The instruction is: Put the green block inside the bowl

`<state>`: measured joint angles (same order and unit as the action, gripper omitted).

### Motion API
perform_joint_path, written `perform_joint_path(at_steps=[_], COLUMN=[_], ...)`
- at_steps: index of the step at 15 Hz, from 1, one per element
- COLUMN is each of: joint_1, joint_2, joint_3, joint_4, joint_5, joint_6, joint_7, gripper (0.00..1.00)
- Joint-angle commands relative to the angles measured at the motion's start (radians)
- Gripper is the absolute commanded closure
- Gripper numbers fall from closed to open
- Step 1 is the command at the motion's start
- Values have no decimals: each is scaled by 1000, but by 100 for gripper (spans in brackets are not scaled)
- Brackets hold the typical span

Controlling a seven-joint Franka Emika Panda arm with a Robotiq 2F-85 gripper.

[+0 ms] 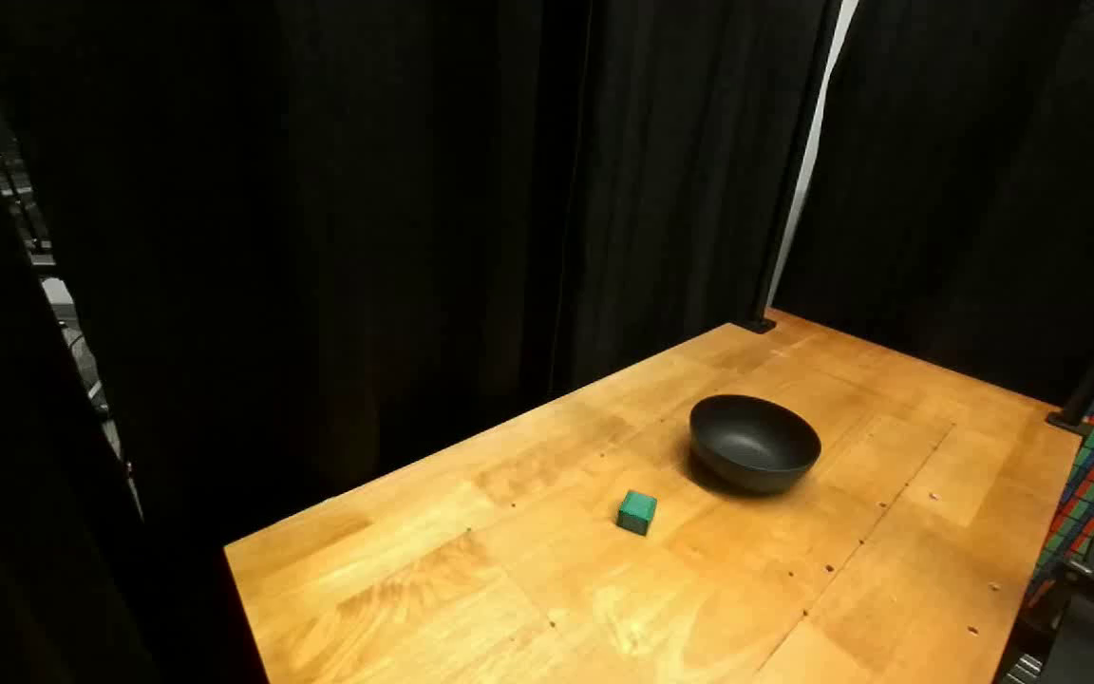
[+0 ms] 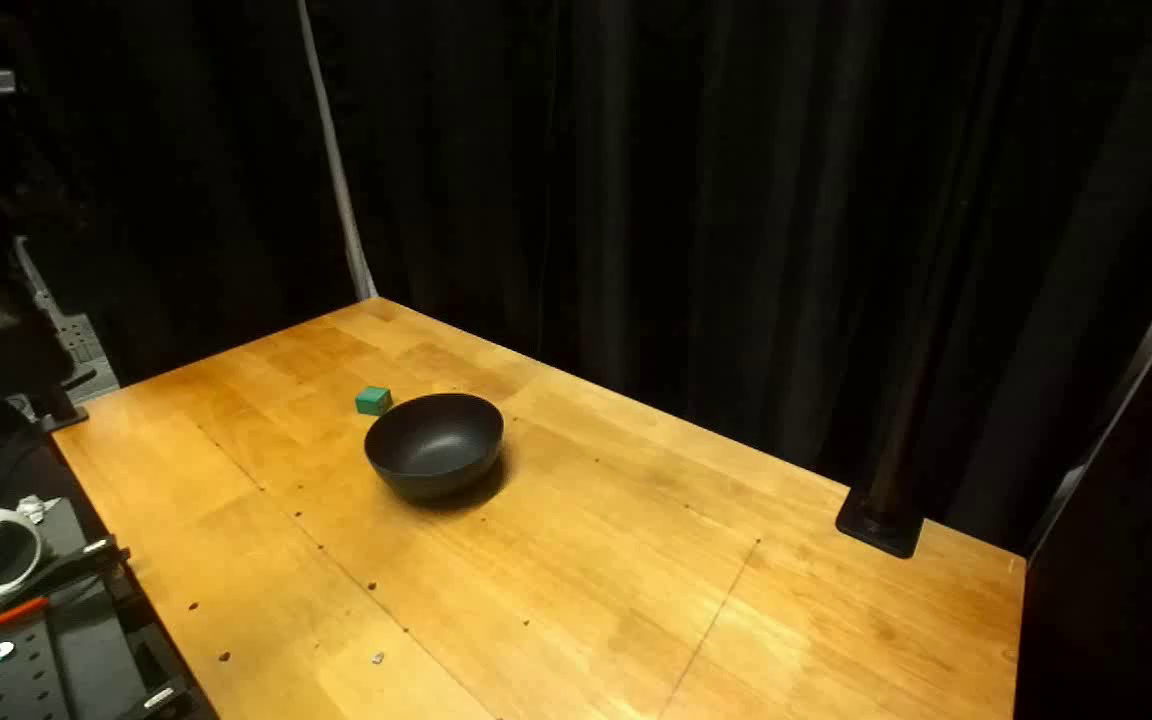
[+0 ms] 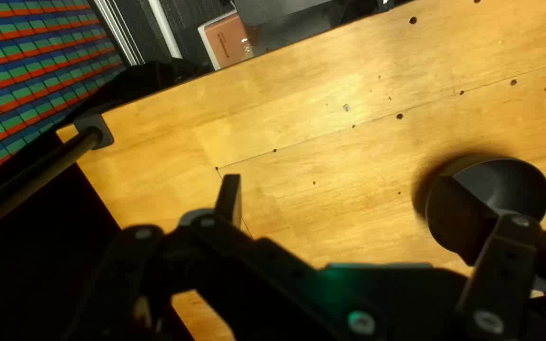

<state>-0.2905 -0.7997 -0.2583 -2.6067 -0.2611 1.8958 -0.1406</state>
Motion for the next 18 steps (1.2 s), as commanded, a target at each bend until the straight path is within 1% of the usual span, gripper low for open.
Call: perform_joint_path(at_steps=[1, 5, 6, 8, 11, 13, 14, 16, 17, 18], joint_1=[4, 4, 5, 43, 147, 231, 275, 351, 390, 418], joint_2=[0, -5, -1, 0, 45, 116, 174, 260, 320, 379], joint_3=[-3, -3, -3, 34, 112, 165, 197, 256, 280, 309], joint_4=[5, 9, 4, -51, -132, -158, -144, -165, -155, -155], joint_5=[-2, -2, 16, 57, 156, 227, 261, 308, 333, 346], joint_6=[-2, -2, 34, 106, 199, 251, 279, 377, 423, 499], joint_7=[2, 2, 34, 79, 117, 122, 130, 137, 133, 136], gripper=[0, 0, 0, 0, 0, 0, 0, 0, 0, 0])
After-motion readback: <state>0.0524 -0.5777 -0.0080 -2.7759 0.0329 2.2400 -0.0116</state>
